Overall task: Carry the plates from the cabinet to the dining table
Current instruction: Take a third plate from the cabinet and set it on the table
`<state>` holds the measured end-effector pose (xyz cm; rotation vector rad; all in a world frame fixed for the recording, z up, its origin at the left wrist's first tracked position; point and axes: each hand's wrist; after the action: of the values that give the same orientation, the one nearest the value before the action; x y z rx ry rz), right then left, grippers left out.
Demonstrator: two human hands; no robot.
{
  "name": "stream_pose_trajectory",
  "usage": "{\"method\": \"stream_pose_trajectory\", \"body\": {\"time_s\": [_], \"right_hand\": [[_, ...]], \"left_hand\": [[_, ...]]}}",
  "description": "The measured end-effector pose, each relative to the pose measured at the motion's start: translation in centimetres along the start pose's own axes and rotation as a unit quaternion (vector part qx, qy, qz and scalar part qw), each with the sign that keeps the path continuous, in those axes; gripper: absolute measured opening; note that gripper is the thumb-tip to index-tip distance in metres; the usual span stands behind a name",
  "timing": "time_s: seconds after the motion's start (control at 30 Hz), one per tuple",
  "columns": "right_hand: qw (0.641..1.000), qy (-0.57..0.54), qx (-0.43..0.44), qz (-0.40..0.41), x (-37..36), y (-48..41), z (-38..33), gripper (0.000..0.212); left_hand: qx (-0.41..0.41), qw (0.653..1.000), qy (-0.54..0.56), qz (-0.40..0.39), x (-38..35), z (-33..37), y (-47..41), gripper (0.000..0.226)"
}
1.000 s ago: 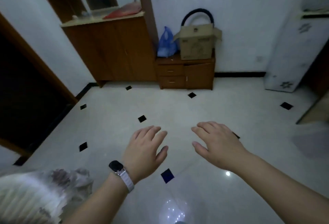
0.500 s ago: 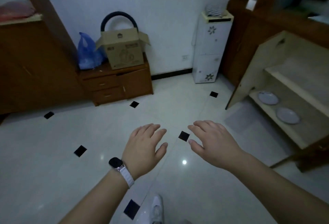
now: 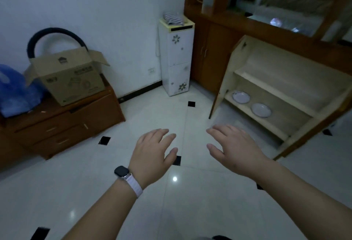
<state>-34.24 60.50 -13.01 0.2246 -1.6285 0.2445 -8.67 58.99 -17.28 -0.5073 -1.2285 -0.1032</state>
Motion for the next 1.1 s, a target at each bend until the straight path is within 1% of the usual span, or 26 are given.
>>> {"method": "stream_pose_trajectory", "body": {"time_s": [0.23,0.4,0.5,0.6,0.7,0.77,0.9,1.0,1.1], "right_hand": [[0.996,0.002,-0.092,0.000,0.0,-1.5,4.6,0.053],[0.990,-0.010,-0.143,-0.013,-2.0,-3.3,9.1,0.053],[0.988,-0.028,-0.153,-0.020,-3.2,-5.8,12.7,0.057],[0.985,-0.059,-0.159,-0.020,-4.6,-9.2,16.8,0.056],[0.983,-0.075,-0.164,-0.027,-5.1,-12.4,21.4,0.065],[0.982,-0.081,-0.168,-0.024,-4.9,-14.1,24.7,0.068],[0.979,-0.068,-0.190,-0.001,-3.9,-16.3,31.1,0.059],[0.978,-0.058,-0.203,-0.004,-3.6,-16.9,34.9,0.058],[0.971,-0.061,-0.229,0.020,-2.9,-17.0,37.8,0.055]], "left_hand": [[-0.082,0.996,0.037,-0.019,-3.5,1.2,-7.9,0.042],[-0.121,0.991,0.042,-0.038,-6.7,2.8,-13.3,0.042],[-0.142,0.988,0.036,-0.058,-9.0,3.4,-17.1,0.041],[-0.152,0.985,0.023,-0.072,-11.4,4.0,-21.6,0.041],[-0.145,0.985,0.016,-0.088,-13.5,5.2,-27.3,0.042],[-0.159,0.982,0.009,-0.098,-15.0,6.5,-31.1,0.043],[-0.196,0.975,0.002,-0.108,-17.8,10.0,-38.0,0.045],[-0.212,0.971,0.012,-0.108,-19.3,12.8,-41.6,0.045],[-0.243,0.964,0.016,-0.109,-20.5,15.2,-44.5,0.043]]}}
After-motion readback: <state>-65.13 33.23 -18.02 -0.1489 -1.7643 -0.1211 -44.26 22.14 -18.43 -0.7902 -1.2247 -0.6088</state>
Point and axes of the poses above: each hand's wrist, its own y-axis away from the middle knuckle, its own x-axis out of the back of the hand, z = x × y, and after that the axes turned 2 degrees about x, right-handed
